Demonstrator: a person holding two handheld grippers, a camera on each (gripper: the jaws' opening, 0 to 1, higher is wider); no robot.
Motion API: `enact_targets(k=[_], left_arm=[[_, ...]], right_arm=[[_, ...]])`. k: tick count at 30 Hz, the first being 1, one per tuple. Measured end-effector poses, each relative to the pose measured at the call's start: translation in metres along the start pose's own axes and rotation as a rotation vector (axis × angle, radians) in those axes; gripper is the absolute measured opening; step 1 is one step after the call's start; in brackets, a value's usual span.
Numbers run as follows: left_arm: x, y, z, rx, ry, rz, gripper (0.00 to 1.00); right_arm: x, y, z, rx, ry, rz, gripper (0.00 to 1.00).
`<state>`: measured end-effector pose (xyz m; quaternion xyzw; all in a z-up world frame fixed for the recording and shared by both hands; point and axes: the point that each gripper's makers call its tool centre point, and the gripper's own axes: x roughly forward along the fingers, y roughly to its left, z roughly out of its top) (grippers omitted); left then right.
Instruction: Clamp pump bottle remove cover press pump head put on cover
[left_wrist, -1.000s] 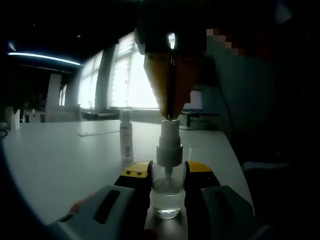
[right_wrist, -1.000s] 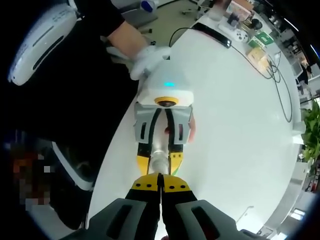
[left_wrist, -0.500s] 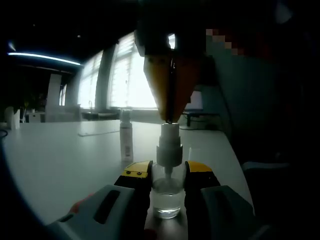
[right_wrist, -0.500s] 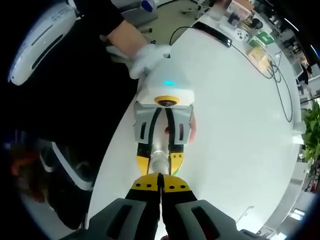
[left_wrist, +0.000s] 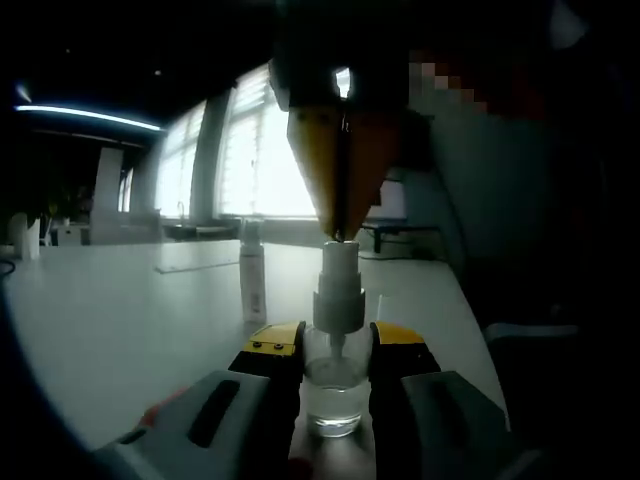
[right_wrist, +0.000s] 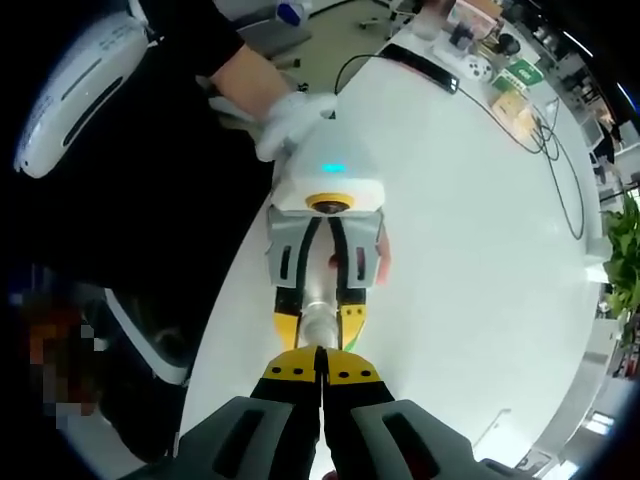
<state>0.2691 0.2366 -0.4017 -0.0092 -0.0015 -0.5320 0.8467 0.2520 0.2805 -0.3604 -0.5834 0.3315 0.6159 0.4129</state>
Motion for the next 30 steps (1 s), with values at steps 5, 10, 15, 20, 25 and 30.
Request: enact_targets(k=[5,10,15,20,25,30], left_arm=[[0.0,0.0004,-0.0001,-0.001,0.0,-0.001,0.16],[-0.0001,0.0006,-0.0002,0.001,0.0,-0.001,0.16],[0.0,0.0006,-0.0003,0.0,0.0,-0.001,0.16],[0.0002,0.0007,-0.0004,0.0,0.0,-0.001,0.16],[0.0003,0.0015,-0.0006,-0.007,0.001,-0.002,0.16],[0.0003,0.0014,-0.0005,-0.005,0.001,-0.008,0.16]], right_arm=[[-0.0006,0.0005,0.0001,-0.005,0.002,-0.004,0.0],[-0.0006,0.0002,0.0001,-0.005,0.002,-0.004,0.0],[-0.0003,0.0005,0.0002,-0.011,0.008,-0.001,0.0],[-0.0002,0.0007,0.0,-0.009,0.006,0.0,0.0],[-0.0003,0.0001,-0.0002,-0.008,0.006,-0.001,0.0],[-0.0004,0.0003,0.0001,-0.014,0.009,-0.003,0.0]])
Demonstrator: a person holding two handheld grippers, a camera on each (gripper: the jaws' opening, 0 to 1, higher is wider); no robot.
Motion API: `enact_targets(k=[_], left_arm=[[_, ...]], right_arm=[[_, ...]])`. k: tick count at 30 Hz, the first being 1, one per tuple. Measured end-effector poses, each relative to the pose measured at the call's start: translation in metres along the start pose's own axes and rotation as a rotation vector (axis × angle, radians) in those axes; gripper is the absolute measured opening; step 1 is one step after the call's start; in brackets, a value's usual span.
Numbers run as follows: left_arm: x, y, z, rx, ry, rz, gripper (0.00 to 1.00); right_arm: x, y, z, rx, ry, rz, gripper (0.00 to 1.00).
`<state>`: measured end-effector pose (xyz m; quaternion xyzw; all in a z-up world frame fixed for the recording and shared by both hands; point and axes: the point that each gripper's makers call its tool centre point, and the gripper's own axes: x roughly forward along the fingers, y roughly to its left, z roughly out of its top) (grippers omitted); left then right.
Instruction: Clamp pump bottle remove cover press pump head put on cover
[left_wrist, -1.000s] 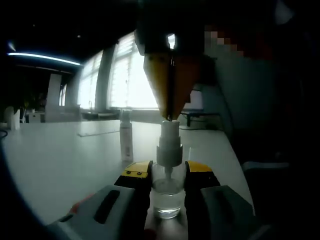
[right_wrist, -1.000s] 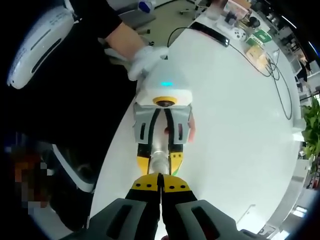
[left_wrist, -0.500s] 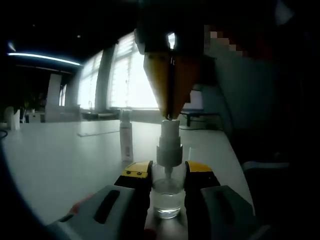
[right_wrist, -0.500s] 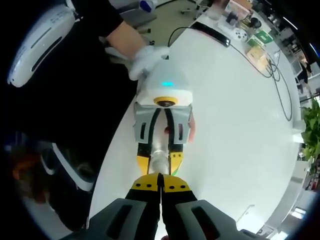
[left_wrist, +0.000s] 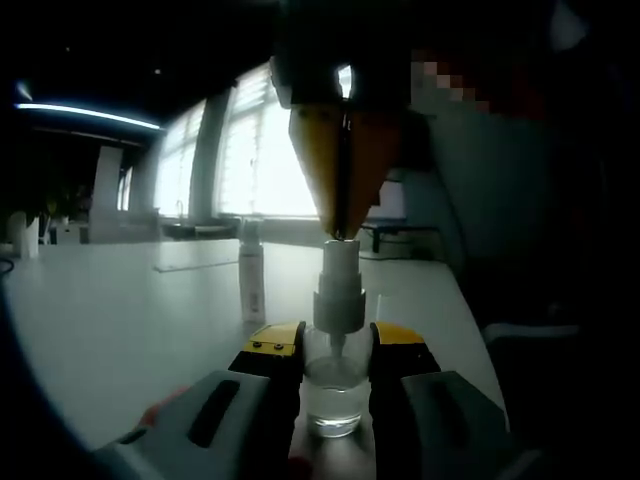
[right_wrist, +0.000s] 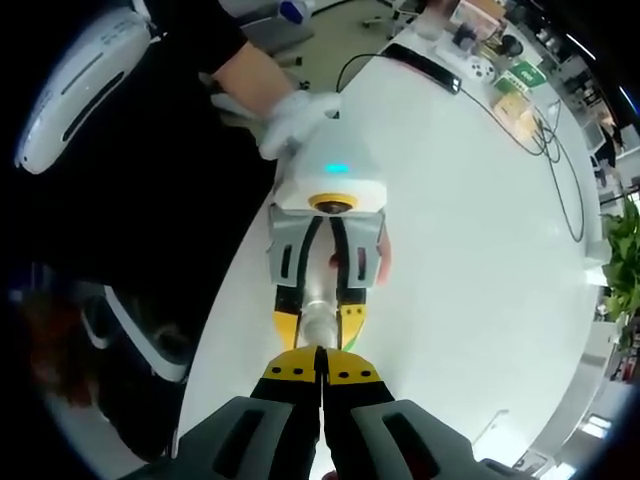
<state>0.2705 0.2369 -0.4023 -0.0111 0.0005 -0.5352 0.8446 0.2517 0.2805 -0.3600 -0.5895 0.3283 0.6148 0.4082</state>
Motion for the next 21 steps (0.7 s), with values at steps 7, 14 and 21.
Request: enact_targets(k=[7,14,21], left_arm=[[-0.0002,-0.0004,0.0006,0.001,0.002,-0.01,0.16],[-0.0006,-0.0018,0.0022,-0.007,-0.005,-0.012,0.16],[-0.0011,-0.001,0.0018,-0.003,-0.006,-0.011,0.16]], right_arm=[[-0.0003,0.0,0.0002,0.002,-0.001,0.003,0.0],[-0.0003,0.0007,0.0002,0.002,-0.002,0.004,0.0],[0.0,0.0006,0.0003,-0.003,0.005,0.006,0.0]])
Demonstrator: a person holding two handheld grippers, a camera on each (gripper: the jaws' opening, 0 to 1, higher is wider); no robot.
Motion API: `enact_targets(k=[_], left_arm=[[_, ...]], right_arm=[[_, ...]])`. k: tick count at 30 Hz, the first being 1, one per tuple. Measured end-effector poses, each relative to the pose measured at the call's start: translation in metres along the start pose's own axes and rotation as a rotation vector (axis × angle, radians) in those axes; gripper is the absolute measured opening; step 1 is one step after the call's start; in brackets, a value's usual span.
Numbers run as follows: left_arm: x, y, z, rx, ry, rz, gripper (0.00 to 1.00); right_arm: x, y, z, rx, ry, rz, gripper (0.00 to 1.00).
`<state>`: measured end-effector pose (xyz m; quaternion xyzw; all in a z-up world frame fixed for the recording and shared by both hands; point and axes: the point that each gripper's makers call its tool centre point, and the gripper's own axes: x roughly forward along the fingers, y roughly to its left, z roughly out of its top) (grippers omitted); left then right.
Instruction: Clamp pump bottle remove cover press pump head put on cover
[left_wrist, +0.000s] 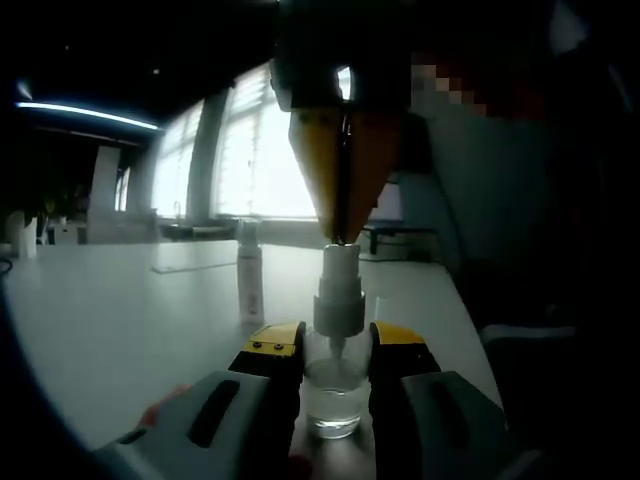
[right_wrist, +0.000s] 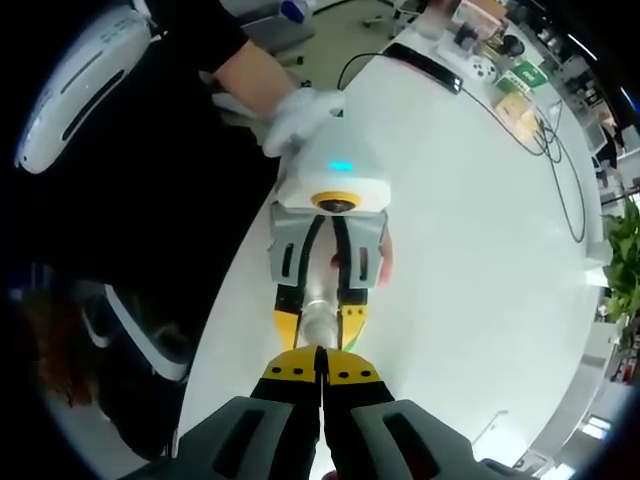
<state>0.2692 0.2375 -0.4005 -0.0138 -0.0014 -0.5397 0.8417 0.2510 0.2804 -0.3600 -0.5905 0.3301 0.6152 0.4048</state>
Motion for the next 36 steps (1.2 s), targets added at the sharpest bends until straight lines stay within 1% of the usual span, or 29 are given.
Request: enact_targets(k=[11,16,21,27,36], left_arm=[[0.0,-0.0001,0.0,-0.002,-0.001,0.003,0.16],[-0.0001,0.0001,0.0001,-0.001,-0.001,0.004,0.16],[0.0001,0.0003,0.0003,0.002,-0.002,0.005,0.16],[0.0,0.0011,0.0005,0.001,-0.004,0.005,0.16],[0.0003,0.0007,0.0007,0.002,-0.004,0.006,0.16]], right_arm=[[0.0047,0.0002,-0.0003,0.002,0.01,0.005,0.0],[0.0069,0.0011,0.0004,-0.028,0.03,0.001,0.0],[0.0038,0.0002,-0.0009,0.007,0.013,0.001,0.0],[0.0005,-0.0007,0.0005,-0.01,0.008,-0.014,0.0],[0.0005,-0.0007,0.001,-0.01,0.013,-0.007,0.0]])
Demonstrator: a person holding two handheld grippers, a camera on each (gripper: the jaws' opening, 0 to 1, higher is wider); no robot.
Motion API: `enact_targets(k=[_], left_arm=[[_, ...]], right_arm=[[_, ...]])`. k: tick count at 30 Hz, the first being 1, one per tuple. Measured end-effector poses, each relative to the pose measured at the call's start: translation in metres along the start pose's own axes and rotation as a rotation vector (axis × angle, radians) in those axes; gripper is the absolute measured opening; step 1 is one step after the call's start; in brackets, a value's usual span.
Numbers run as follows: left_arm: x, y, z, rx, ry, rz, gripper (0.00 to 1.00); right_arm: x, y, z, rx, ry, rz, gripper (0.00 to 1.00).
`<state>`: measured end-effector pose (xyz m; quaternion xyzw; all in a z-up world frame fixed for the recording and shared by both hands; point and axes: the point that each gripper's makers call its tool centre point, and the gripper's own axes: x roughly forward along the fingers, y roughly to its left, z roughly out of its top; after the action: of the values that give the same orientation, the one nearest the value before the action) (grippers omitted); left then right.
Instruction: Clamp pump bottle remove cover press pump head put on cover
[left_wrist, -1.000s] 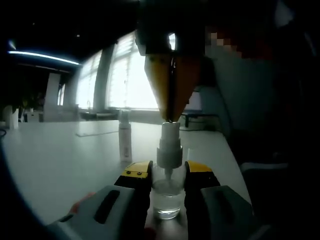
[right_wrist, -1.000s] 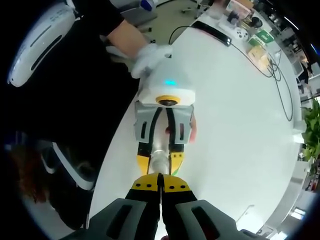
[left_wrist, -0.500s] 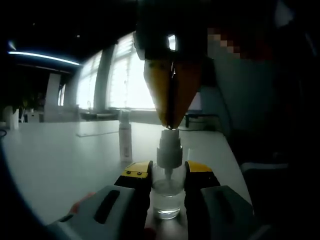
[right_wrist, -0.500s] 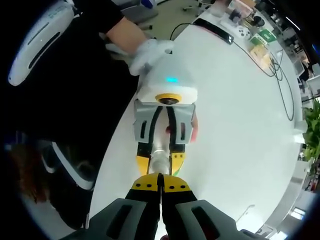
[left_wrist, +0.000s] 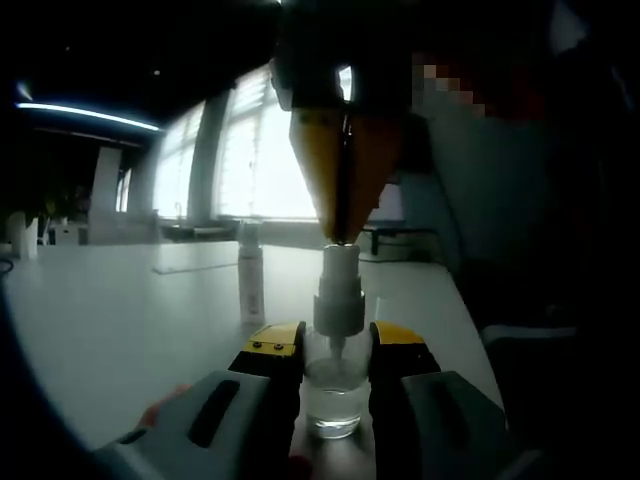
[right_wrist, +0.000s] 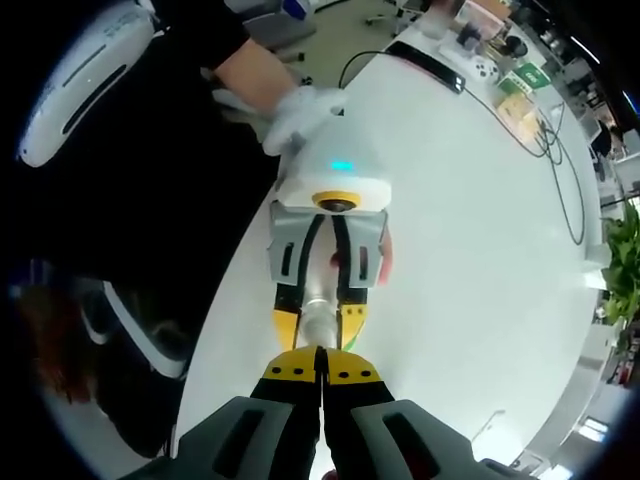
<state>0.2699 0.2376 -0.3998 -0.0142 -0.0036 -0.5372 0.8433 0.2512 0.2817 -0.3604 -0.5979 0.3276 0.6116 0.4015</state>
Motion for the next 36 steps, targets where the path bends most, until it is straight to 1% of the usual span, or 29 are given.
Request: enact_targets(k=[21,36], left_arm=[[0.0007,-0.0018,0.0002,-0.003,0.0,0.001,0.16],[0.0005,-0.0012,-0.0001,-0.002,0.0,0.001,0.16]], right_arm=[[-0.0002,0.0,-0.001,0.004,-0.007,0.002,0.0],[0.0005,0.0003,-0.0008,-0.009,0.008,0.011,0.0]])
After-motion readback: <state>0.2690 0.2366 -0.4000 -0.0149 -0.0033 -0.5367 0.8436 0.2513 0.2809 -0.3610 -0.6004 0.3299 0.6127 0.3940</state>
